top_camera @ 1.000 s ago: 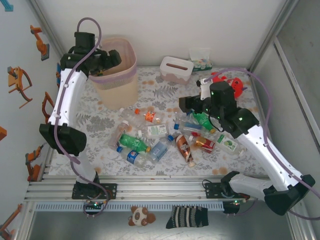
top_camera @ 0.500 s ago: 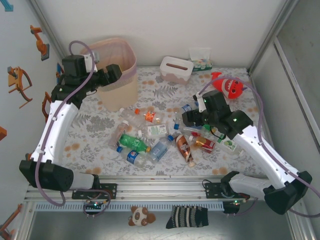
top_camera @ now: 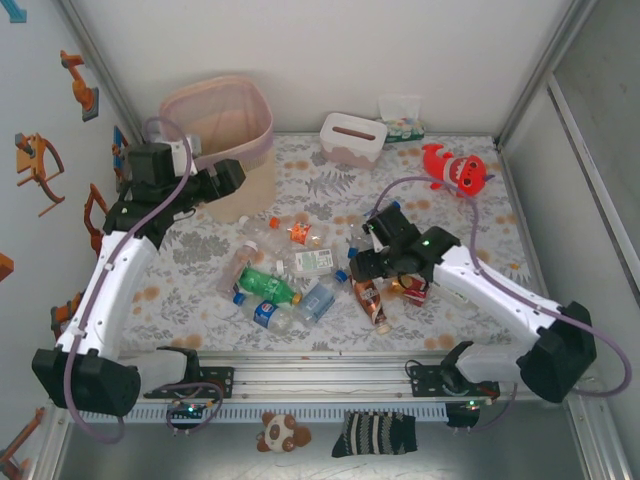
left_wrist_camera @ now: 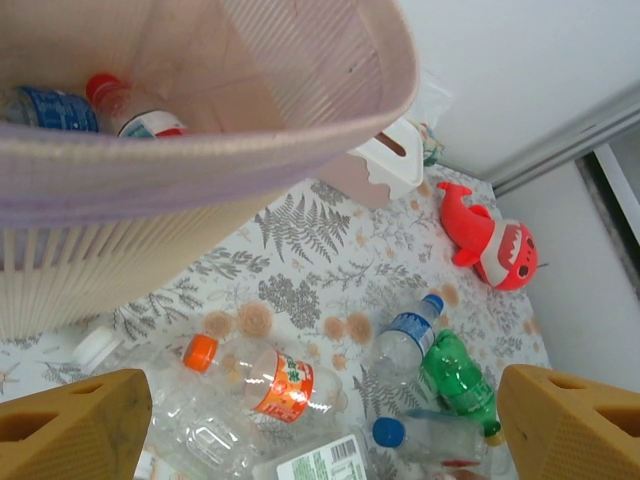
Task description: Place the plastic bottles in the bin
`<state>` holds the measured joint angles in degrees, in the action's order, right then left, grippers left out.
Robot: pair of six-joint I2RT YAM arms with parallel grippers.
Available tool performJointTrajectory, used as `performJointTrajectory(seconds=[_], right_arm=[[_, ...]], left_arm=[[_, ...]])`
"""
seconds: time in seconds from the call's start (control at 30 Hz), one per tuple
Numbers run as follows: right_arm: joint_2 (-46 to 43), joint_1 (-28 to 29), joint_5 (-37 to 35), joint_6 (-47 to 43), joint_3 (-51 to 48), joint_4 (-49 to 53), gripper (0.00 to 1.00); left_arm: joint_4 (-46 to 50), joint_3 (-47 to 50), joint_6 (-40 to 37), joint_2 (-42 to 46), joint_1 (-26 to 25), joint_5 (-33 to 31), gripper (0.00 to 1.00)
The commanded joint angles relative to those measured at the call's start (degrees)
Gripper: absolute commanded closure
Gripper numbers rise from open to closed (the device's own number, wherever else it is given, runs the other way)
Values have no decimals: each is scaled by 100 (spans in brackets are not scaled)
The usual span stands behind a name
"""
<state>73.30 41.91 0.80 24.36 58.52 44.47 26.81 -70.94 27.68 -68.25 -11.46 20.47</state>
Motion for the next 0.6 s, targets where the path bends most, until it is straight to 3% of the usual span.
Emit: performJointTrajectory(seconds=[0.0,0.57], right_arm=[[330,189,-73,218,-109,-30,24],[1307,362,-450,-102,-390,-541,27]], left_arm=[[7,156,74,321,21,92,11],[105,794,203,1100,13,143,11]])
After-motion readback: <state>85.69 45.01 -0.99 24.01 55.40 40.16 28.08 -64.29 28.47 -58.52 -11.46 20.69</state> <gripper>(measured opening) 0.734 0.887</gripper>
